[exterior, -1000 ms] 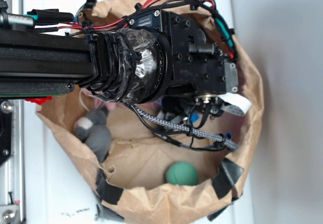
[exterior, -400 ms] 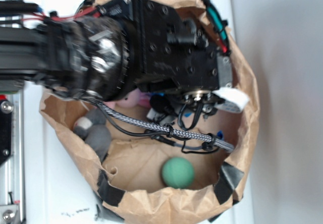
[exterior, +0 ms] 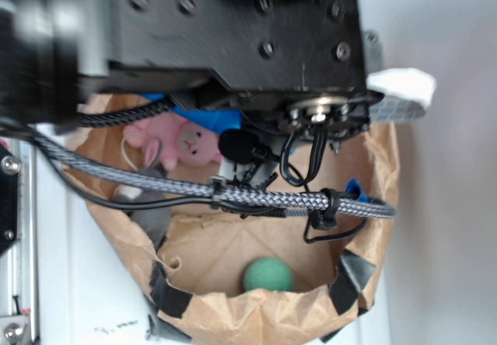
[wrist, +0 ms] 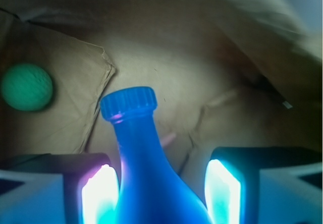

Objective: Grab the blue bottle.

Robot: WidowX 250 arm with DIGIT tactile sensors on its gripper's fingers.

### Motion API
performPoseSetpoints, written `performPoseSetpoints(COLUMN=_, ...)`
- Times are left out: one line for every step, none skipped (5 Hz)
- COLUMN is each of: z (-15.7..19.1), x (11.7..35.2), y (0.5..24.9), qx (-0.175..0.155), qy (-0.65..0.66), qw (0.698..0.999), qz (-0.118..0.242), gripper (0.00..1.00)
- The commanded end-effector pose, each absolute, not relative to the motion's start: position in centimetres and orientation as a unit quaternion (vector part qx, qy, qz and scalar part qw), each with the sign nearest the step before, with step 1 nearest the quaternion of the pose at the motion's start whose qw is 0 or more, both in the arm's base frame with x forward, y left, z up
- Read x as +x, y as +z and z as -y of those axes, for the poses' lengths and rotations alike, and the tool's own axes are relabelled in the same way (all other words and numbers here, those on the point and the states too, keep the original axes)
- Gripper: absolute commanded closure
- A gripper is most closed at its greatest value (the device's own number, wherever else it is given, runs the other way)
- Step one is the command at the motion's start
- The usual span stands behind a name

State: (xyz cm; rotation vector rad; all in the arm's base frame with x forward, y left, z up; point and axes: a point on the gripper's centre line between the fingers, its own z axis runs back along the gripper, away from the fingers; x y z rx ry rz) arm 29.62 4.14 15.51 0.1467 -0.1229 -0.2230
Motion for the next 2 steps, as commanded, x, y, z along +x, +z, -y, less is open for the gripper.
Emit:
performPoseSetpoints(z=-1.53, x=28.35, y=20.27, qx=0.089, qy=-0.023, qw=0.992, qz=0.09, gripper=1.0)
performPoseSetpoints(z=-1.53, x=28.35, y=20.27, qx=0.089, qy=-0.023, qw=0.992, qz=0.09, gripper=0.0)
